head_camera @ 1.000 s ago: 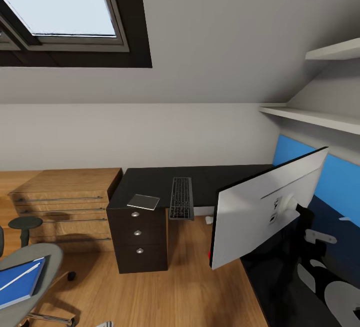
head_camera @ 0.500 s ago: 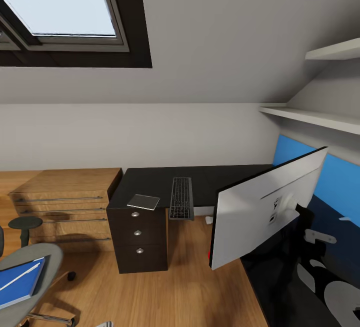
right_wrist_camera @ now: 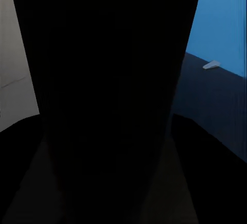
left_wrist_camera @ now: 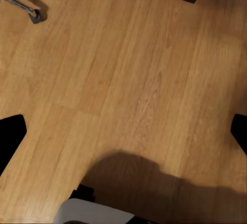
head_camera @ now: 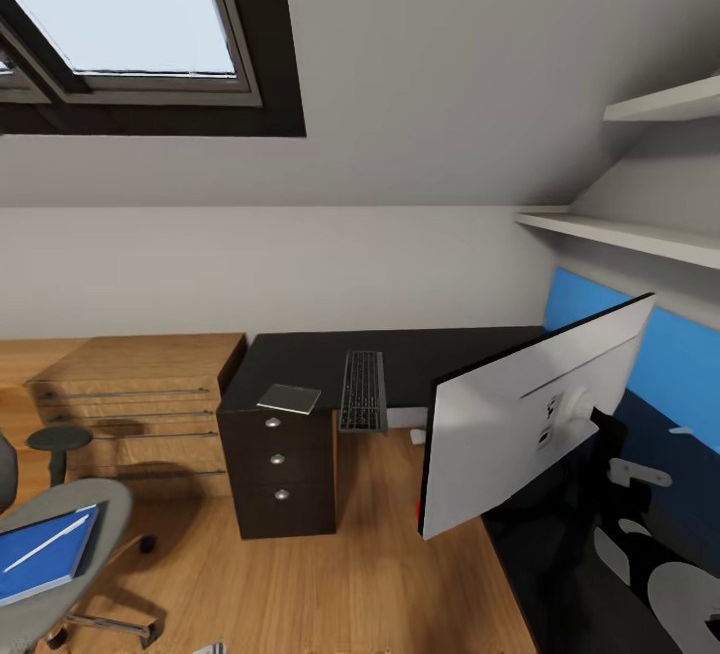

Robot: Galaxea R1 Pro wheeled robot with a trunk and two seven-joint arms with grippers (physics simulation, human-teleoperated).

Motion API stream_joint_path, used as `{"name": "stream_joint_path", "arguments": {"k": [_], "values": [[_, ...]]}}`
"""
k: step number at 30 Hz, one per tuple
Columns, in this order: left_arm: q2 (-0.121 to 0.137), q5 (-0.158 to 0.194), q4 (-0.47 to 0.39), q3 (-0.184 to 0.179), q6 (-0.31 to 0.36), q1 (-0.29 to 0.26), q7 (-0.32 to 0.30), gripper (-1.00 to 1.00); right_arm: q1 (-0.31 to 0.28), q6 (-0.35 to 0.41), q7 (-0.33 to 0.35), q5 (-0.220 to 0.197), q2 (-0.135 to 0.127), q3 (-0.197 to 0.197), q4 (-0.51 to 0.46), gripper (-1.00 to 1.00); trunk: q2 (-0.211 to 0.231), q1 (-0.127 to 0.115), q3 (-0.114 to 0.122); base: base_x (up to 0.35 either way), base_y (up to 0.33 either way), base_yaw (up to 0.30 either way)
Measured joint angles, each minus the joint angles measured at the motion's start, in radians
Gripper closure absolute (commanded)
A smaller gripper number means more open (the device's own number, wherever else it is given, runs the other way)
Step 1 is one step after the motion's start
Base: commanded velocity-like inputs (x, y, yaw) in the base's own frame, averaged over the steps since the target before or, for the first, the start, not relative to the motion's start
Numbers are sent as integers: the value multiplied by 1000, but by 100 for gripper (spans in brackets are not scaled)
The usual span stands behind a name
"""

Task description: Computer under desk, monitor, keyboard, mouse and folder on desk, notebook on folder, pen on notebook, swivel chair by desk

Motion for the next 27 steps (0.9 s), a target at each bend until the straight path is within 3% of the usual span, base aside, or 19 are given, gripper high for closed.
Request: {"name": "stream_joint_path", "arguments": {"k": [21,27], "values": [[0,0,0,1,0,0,0,-100,0,0,0,2,1,-1,0,100,0,0,0,-338,0,0],[0,0,0,1,0,0,0,-100,-1,2,0,8,1,-4,0,100,0,0,0,-325,-116,0]]}}
